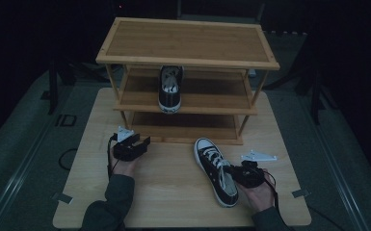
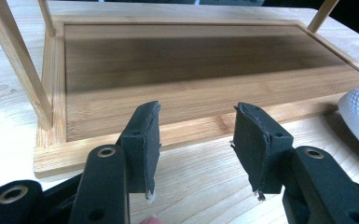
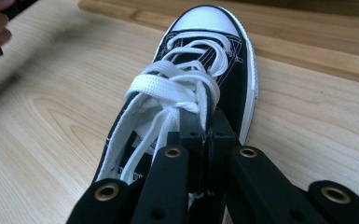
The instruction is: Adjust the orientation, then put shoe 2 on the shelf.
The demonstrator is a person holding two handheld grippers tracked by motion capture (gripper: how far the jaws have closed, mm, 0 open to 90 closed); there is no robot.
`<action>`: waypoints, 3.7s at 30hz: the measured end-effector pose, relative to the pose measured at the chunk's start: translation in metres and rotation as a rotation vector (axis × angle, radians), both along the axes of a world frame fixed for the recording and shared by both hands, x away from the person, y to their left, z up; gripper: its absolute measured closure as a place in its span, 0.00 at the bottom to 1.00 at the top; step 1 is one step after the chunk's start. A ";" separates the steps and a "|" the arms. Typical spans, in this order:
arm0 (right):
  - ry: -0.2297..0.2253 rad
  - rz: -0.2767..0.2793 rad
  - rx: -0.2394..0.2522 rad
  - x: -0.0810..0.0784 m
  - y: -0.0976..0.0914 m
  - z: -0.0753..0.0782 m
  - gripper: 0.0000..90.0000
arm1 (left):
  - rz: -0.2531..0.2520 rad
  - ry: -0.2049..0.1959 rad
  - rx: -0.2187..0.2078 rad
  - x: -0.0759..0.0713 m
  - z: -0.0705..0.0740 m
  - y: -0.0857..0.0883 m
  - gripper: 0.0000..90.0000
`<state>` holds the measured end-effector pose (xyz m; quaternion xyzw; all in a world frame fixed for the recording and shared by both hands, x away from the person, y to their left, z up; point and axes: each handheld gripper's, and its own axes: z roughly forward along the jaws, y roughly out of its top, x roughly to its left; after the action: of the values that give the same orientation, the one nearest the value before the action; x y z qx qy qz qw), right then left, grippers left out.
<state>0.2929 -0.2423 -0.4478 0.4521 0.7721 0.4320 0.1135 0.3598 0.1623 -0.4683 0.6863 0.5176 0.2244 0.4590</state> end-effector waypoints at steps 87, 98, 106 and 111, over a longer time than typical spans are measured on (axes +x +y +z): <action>-0.248 -0.299 0.269 0.114 0.078 0.163 0.98 | 0.005 0.011 -0.022 -0.001 -0.002 0.002 0.56; -0.261 -0.360 0.295 0.135 0.099 0.158 0.98 | 0.006 0.005 -0.033 -0.001 -0.001 0.004 0.56; -0.270 -0.396 0.294 0.143 0.112 0.156 0.98 | 0.007 0.005 -0.039 -0.001 0.000 0.005 0.56; -0.272 -0.434 0.291 0.146 0.116 0.153 0.98 | 0.008 0.002 -0.041 -0.001 0.001 0.005 0.56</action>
<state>0.4387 -0.1268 -0.2948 0.5561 0.5650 0.5605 0.2394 0.3586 0.1675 -0.4672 0.6749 0.5254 0.2147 0.4717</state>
